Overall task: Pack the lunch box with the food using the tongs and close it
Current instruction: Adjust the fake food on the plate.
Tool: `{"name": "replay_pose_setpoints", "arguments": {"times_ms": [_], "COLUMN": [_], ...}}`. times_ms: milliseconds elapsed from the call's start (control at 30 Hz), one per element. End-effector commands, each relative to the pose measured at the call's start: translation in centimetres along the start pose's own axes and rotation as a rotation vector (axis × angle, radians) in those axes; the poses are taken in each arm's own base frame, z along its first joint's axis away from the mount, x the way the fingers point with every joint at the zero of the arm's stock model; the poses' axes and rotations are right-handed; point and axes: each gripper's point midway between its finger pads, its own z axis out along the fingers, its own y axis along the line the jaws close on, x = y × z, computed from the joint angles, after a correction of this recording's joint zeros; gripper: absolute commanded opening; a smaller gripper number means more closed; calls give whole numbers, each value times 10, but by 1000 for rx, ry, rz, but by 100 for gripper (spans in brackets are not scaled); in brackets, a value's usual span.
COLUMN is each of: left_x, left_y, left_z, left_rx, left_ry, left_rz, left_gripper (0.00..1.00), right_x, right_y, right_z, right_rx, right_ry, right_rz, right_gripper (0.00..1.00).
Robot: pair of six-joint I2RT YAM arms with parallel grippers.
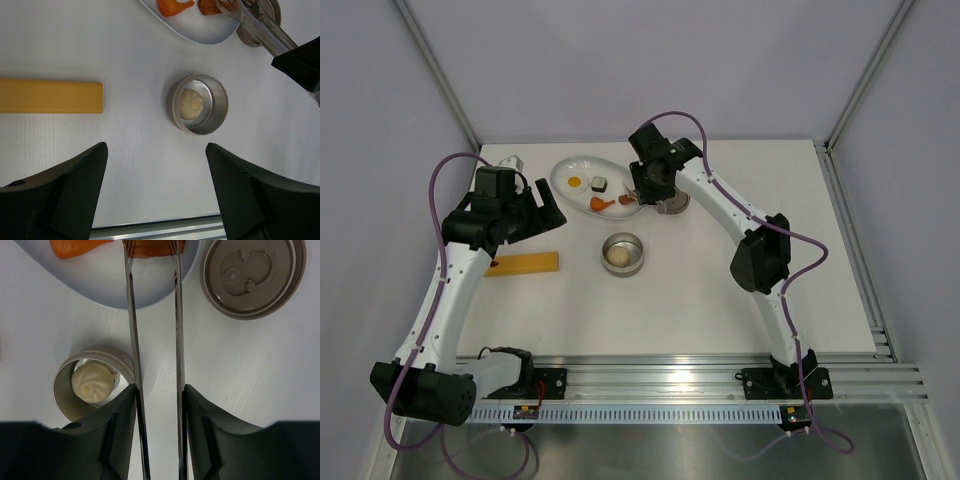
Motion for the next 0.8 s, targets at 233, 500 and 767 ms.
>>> {"name": "replay_pose_setpoints", "arguments": {"times_ms": [233,500,767], "left_x": [-10,-8,-7], "left_y": [-7,-5,-5], "left_z": [-4,-4,-3], "left_rx": [37,30,33], "left_ry": [-39,-38,-35], "left_rz": [1,7,4], "left_gripper": [84,84,84], "right_x": [-24,-25,-37], "right_y": [2,-2,-4], "right_z": [-24,-34,-50], "right_rx": [-43,-31,-36], "right_ry": [-80,-86,-144], "right_rz": [-59,-146,-187], "right_gripper": [49,49,50]}}
